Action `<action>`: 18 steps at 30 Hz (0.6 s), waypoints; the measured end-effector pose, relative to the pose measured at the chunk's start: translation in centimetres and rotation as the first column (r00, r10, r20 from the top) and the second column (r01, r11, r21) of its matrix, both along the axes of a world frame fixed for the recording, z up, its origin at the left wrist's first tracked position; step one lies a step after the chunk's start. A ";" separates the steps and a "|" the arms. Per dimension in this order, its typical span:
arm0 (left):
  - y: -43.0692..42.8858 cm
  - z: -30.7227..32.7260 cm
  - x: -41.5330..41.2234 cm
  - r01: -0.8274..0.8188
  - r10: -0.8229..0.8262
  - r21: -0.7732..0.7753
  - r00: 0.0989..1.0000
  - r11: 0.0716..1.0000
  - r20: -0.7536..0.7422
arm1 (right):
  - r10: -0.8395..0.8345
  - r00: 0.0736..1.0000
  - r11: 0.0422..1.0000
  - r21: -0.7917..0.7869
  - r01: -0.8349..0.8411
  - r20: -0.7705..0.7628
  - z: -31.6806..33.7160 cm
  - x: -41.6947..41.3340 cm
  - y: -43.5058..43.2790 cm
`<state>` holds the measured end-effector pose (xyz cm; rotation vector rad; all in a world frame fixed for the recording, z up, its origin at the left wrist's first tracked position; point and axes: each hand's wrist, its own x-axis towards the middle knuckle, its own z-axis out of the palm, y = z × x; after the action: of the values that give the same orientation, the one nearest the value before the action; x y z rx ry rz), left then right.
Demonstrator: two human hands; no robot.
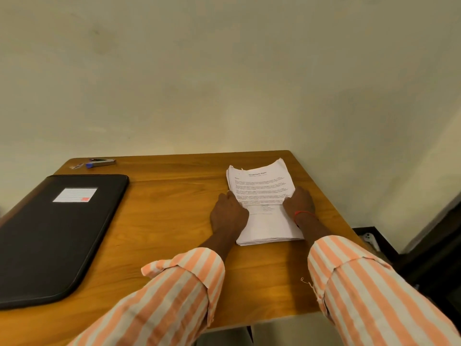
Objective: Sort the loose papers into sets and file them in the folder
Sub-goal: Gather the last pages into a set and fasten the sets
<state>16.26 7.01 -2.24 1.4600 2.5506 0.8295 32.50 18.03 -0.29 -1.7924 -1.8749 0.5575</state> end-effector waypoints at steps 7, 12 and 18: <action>0.5 0.3 -0.1 0.043 -0.043 -0.002 0.999 0.999 -0.011 | -0.002 0.990 0.998 0.065 -0.008 0.144 -0.4 0.4 -0.2; 0.3 0.9 -1.1 0.108 -0.107 -0.074 0.994 0.991 0.024 | -0.015 0.969 0.999 0.041 0.005 0.246 -0.3 0.3 -0.2; -0.9 1.7 -3.5 0.149 -0.144 -0.045 0.985 0.988 0.093 | -0.023 0.952 0.983 0.183 -0.035 0.305 0.7 -2.0 -1.8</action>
<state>12.76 6.07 -0.54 1.5368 2.3494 0.7823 30.49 16.26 0.38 -1.8290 -2.0568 0.1012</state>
